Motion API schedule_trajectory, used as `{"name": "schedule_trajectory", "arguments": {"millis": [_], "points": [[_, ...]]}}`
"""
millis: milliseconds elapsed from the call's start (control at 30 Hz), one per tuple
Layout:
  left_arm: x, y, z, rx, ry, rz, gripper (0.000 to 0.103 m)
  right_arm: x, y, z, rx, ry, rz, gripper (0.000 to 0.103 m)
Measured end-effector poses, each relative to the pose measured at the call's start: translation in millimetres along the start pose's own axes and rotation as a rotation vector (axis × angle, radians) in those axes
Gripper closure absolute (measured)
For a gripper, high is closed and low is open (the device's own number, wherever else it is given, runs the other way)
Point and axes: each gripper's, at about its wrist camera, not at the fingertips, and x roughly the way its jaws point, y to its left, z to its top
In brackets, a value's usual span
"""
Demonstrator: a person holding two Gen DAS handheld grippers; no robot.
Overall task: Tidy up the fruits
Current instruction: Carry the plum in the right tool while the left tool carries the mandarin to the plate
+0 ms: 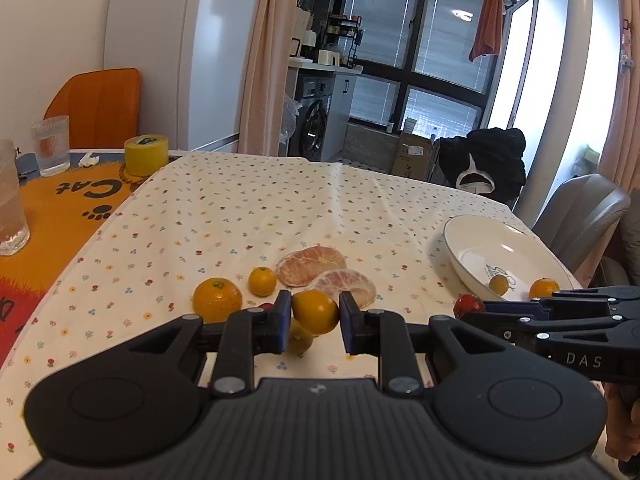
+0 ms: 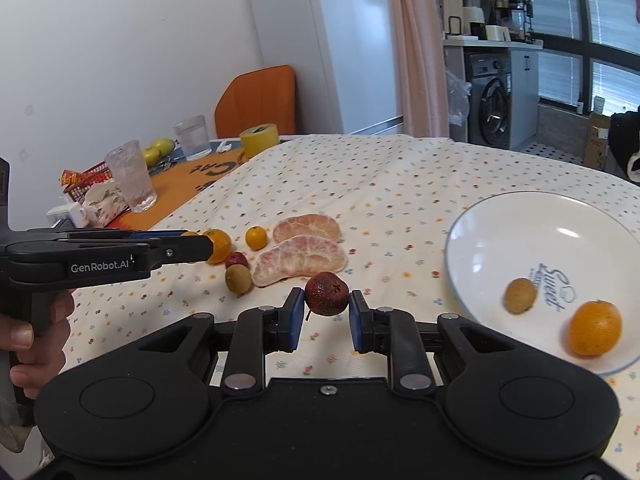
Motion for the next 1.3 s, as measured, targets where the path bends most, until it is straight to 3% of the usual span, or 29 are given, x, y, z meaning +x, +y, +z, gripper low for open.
{"name": "schedule_trajectory", "arguments": {"millis": [1300], "points": [[43,-102,19,0.127,-0.005,-0.120,0.079,-56,-96,-23,0.158,-0.140,-0.243,0.081]]}}
